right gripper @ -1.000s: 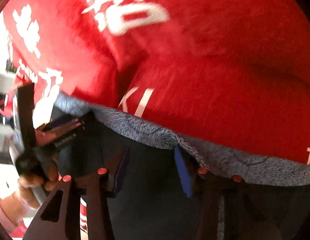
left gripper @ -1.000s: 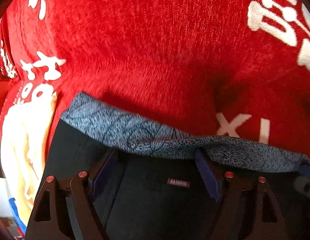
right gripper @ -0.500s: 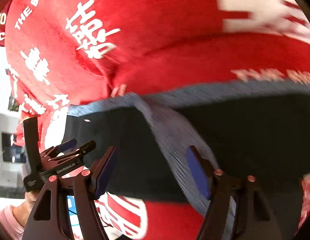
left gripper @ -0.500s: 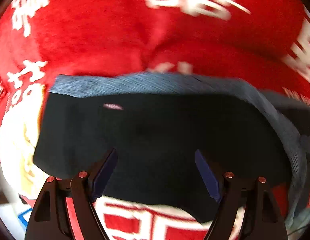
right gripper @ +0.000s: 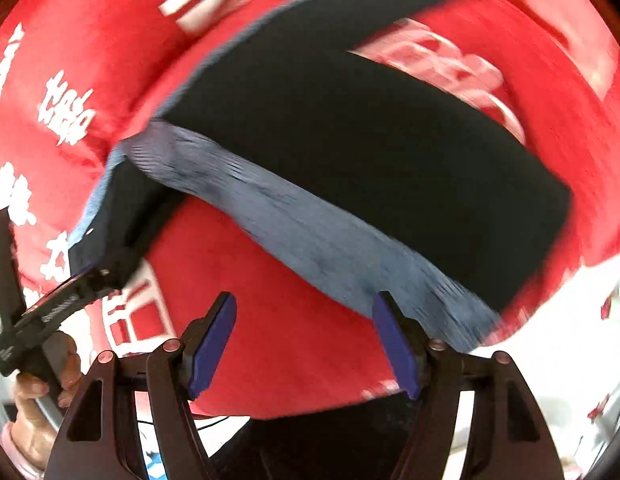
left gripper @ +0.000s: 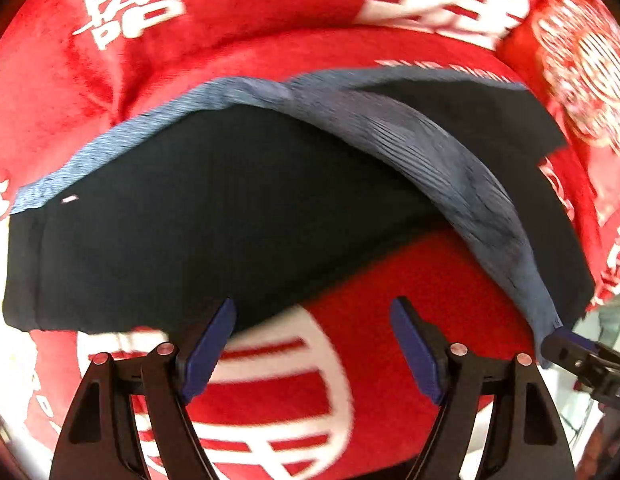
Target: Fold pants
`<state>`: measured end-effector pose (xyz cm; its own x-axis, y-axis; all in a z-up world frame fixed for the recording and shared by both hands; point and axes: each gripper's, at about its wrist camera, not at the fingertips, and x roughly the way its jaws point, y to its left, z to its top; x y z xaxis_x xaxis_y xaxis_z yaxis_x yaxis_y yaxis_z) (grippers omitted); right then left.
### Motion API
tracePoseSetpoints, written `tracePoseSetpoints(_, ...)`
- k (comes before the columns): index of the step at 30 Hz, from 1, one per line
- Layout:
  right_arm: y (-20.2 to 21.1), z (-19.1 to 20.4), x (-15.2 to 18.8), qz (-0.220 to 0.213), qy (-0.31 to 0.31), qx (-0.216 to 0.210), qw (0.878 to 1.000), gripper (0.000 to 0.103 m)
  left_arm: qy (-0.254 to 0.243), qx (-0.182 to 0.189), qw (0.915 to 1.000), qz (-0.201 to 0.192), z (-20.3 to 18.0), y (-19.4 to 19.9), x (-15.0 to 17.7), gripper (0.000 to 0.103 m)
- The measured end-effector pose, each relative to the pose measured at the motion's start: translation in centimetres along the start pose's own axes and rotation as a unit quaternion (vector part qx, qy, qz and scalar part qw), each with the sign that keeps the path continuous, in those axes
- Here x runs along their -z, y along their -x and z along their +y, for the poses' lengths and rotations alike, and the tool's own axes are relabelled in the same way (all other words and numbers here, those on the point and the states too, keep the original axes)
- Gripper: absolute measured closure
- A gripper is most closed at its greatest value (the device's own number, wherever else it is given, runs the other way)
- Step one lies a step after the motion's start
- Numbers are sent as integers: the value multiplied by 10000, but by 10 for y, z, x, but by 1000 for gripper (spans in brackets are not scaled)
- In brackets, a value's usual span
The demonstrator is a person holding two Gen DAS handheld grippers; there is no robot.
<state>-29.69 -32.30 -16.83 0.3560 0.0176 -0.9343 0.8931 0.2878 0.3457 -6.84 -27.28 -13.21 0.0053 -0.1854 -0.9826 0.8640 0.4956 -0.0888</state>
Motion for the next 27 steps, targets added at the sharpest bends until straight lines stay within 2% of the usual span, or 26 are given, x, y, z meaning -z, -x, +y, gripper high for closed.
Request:
tracePoseSetpoints(3, 6, -28, 18, -139, -327, 208, 9992, 29, -225, 130, 9997, 19, -23, 5, 13, 22)
tracePoseSetpoints(6, 9, -47, 24, -223, -483, 280, 9982, 29, -446, 103, 9990, 14, -37, 2, 20, 22)
tracePoseSetpoints(10, 6, -74, 29, -229, -672, 322, 9970, 29, -493, 178, 9985, 142, -39, -9, 13, 22)
tracePoseSetpoints(13, 4, -96, 33, -191, -918, 166, 9955, 29, -560, 135, 9982, 160, -52, -17, 8, 22)
tracePoseSetpoints(14, 2, -101, 35, -182, -999, 41, 9948, 30, -563, 139, 9982, 171, -56, -20, 7, 22)
tracePoseSetpoints(18, -6, -113, 35, -87, -1060, -869, 9905, 48, -547, 140, 9981, 253, -74, -33, 2, 22)
tracePoseSetpoints(21, -2, -111, 28, -86, -776, -1413, 9869, 53, -512, 157, 9977, 426, -85, -43, 0, 22)
tracePoseSetpoints(24, 2, -111, 22, 38, -570, -1708, 9836, 54, -496, 164, 9973, 515, -92, -50, -2, 22)
tracePoseSetpoints(27, -8, -119, 16, 256, -588, -1757, 9823, 54, -459, 118, 9973, 561, -99, -57, -5, 22)
